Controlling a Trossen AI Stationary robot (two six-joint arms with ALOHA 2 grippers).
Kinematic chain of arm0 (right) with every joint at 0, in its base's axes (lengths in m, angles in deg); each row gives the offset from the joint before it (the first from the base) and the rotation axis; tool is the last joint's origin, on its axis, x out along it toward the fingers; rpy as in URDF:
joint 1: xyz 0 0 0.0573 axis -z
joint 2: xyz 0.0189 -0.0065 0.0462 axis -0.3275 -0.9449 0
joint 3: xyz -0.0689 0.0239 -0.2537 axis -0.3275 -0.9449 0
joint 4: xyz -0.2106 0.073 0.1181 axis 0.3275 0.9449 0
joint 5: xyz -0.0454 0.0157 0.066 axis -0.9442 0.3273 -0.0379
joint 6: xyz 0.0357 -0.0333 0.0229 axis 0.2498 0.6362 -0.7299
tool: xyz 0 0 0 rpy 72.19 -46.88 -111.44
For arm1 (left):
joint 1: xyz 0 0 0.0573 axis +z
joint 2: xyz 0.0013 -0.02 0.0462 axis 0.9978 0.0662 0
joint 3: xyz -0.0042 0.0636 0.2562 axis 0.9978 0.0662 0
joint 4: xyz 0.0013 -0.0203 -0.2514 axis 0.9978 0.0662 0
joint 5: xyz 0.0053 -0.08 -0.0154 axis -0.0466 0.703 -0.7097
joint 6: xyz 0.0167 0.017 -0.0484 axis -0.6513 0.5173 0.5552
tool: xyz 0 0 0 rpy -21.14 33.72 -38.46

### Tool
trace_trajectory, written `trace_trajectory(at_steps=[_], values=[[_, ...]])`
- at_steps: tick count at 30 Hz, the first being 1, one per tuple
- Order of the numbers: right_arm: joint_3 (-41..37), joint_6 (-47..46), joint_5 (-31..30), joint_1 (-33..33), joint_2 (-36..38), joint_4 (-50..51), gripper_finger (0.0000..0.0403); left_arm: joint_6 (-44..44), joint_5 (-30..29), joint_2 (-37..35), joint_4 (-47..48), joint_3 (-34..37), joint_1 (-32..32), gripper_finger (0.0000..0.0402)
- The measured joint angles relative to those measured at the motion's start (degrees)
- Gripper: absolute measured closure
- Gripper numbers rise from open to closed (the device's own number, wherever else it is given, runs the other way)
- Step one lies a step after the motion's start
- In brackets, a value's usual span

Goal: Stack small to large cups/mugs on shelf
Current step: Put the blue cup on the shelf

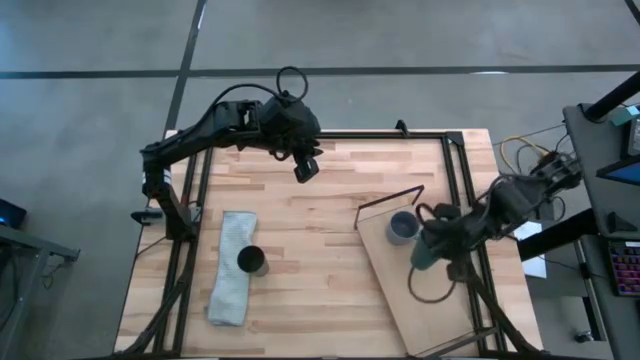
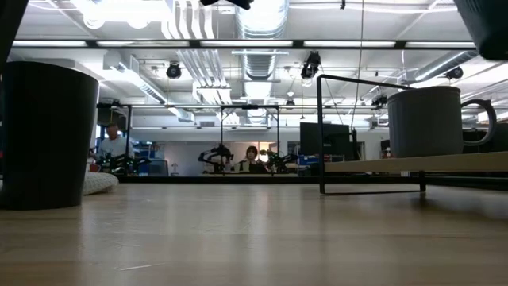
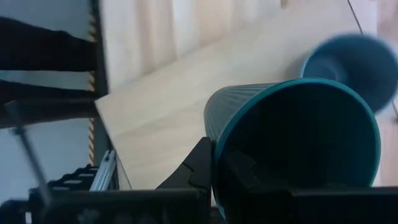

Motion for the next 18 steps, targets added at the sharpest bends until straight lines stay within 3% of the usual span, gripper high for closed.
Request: trace_trajectory(at_steps=[9, 14, 18], values=[[-2.7, -16.7, -2.7, -2.6, -6.8, 0.1, 0.0394, 0.0, 0.0, 0.0, 2.5, 0.0, 0.0, 0.0316], [-3.4, -23.0, -9.1, -2.5, -11.0, 1.4, 0.0394, -0.5, 0.0, 0.0, 4.5, 0.0, 0.0, 0.0316], [-3.5, -26.0, -8.2, -2.4, -14.2, 1.2, 0.0394, -1.1, 0.0, 0.0, 5.8, 0.0, 0.0, 0.0316]])
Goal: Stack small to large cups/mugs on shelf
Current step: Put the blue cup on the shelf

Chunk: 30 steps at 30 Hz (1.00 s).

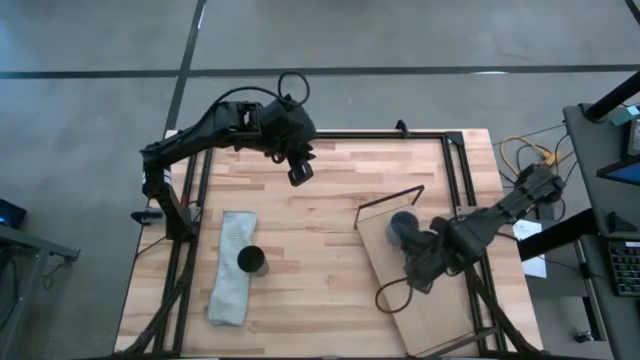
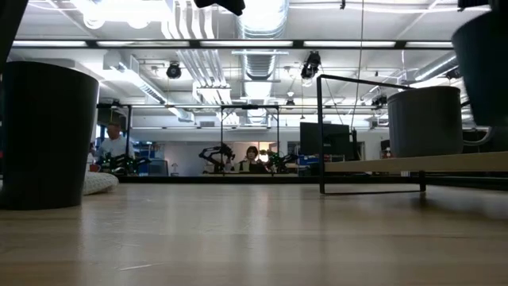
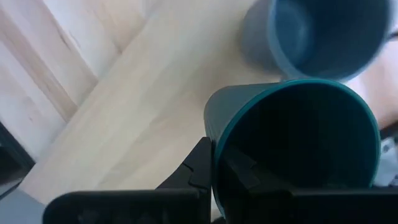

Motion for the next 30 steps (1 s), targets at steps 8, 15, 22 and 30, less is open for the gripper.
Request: trace_trajectory(at_steps=[8, 15, 22, 30], values=[[1.7, -3.1, 4.2, -1.3, -5.4, -2.7, 0.0394, -2.5, 0.0, 0.0, 0.6, 0.0, 0.0, 0.0316], [2.9, -5.6, 4.3, -1.8, -9.1, -2.2, 0.0394, -4.0, 0.0, 0.0, 0.5, 0.0, 0.0, 0.0316], [2.9, -7.3, 5.1, -1.8, -10.5, -2.5, 0.0394, -4.1, 0.0, -0.1, 0.5, 0.0, 0.1, 0.0316], [3.0, -7.3, 5.3, -1.8, -10.5, -2.6, 0.0394, -4.1, 0.0, -0.1, 0.5, 0.0, 0.1, 0.0316]])
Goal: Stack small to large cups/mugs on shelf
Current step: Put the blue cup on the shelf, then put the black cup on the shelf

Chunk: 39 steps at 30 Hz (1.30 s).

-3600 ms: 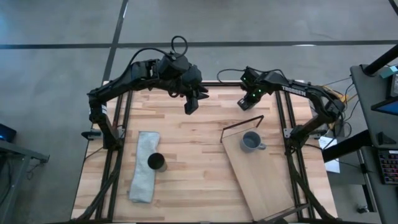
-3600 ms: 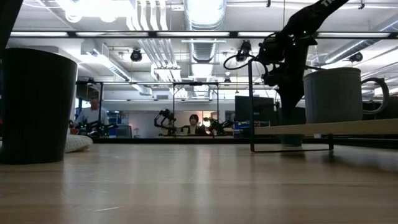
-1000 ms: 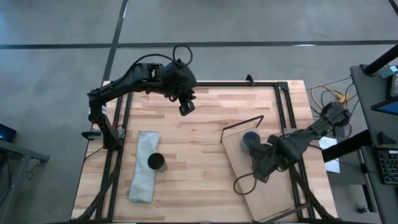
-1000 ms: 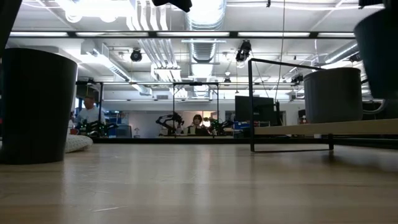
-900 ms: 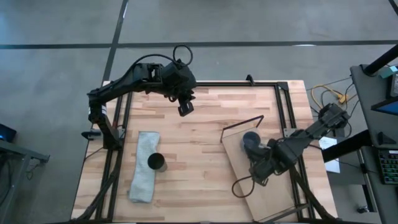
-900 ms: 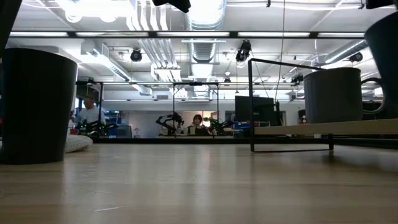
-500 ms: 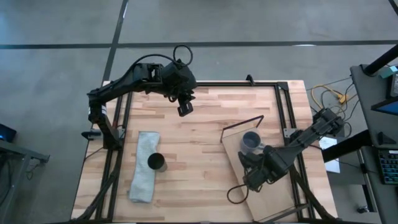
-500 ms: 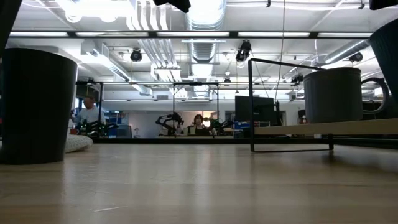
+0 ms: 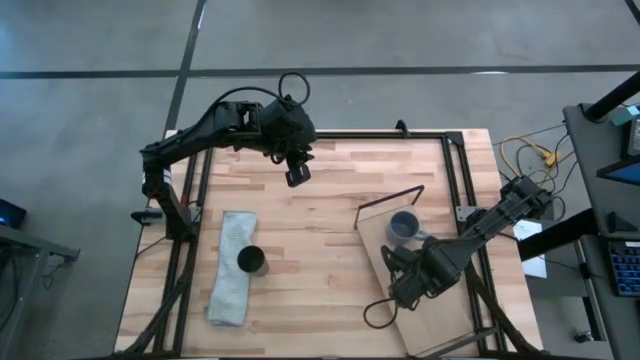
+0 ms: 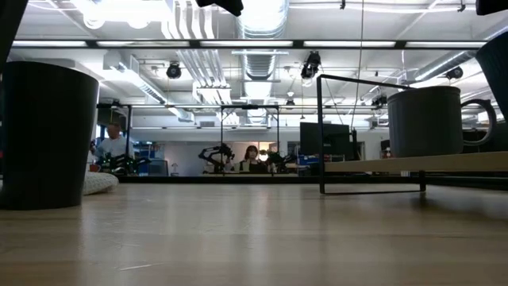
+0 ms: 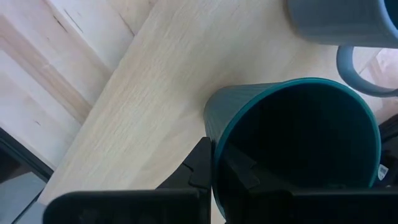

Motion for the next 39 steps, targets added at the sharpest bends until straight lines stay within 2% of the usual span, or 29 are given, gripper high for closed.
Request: trace_trajectory(at_steps=[23, 26, 39], values=[[0.0, -1.9, 0.1, 0.0, -1.2, -0.9, 0.0393, 0.0, 0.0, 0.0, 0.0, 0.0, 0.0, 0.0316], [0.0, -2.0, 2.0, 0.0, -1.2, -0.9, 0.0392, 0.0, 0.0, 0.0, 0.1, 0.0, 0.0, 0.0316], [-0.1, -1.9, 3.2, 0.0, -1.2, -0.9, 0.0312, 0.0, 0.0, 0.0, 2.6, 0.0, 0.0, 0.0316]])
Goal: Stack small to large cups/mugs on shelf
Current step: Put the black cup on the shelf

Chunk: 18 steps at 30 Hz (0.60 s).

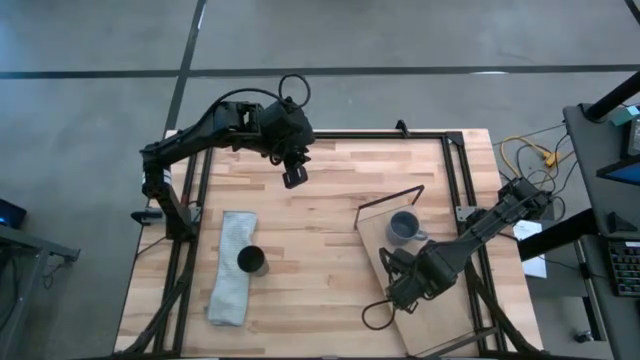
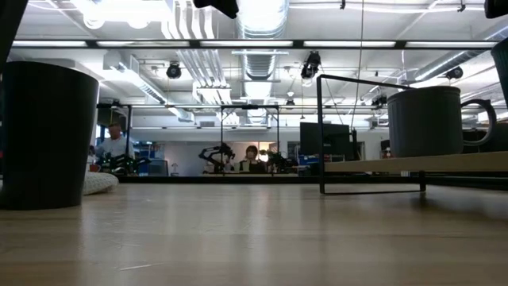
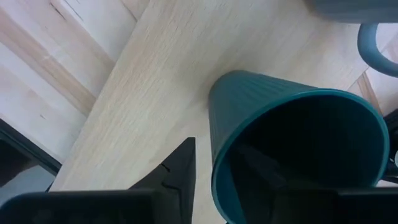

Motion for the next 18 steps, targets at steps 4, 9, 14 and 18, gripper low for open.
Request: trace_trajectory(at_steps=[4, 9, 14, 18], values=[[0.9, -0.9, 0.4, 0.0, 0.0, 0.1, 0.0308, 0.0, 0.0, 0.0, 0.6, 0.0, 0.0, 0.0316], [5.7, -1.1, 2.8, 0.0, 0.3, 1.2, 0.0318, 0.6, 0.4, -0.6, 3.6, 0.0, -0.1, 0.0316], [12.8, -0.6, 2.0, 0.1, 0.5, 4.9, 0.0329, 2.6, 4.0, -2.3, 4.8, 0.0, -0.8, 0.0316], [18.0, -1.5, 1.9, 0.2, 0.5, 8.7, 0.0335, 5.3, 5.8, -4.6, 7.5, 0.0, -2.4, 0.0316]])
